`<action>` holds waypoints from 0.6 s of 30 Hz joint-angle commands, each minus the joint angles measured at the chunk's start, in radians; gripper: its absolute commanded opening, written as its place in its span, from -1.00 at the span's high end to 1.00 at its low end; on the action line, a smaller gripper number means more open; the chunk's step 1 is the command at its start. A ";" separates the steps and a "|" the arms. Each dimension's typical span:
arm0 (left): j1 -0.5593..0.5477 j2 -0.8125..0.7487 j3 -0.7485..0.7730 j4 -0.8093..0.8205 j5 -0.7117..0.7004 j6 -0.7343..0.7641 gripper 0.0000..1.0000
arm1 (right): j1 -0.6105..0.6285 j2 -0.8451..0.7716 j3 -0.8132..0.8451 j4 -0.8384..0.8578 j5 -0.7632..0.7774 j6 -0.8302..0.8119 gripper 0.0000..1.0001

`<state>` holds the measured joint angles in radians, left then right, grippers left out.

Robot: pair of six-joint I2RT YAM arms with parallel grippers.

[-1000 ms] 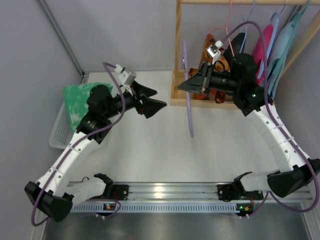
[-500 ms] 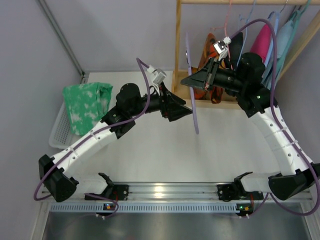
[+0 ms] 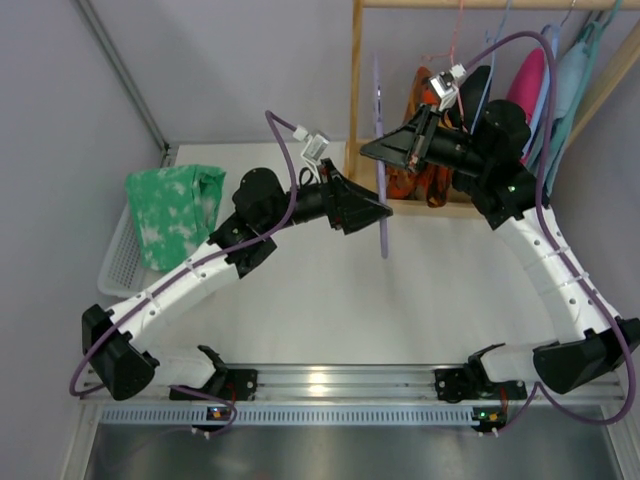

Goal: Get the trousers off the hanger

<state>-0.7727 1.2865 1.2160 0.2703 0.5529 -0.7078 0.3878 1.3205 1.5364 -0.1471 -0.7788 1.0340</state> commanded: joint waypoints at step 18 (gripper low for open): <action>0.009 0.115 0.211 0.015 -0.082 -0.197 1.00 | -0.108 0.045 0.094 0.169 -0.002 0.057 0.05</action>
<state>-0.7822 1.3880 1.3502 0.2600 0.4778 -0.8433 0.3199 1.3598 1.5700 -0.0448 -0.7830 1.0985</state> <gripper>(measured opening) 0.091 0.424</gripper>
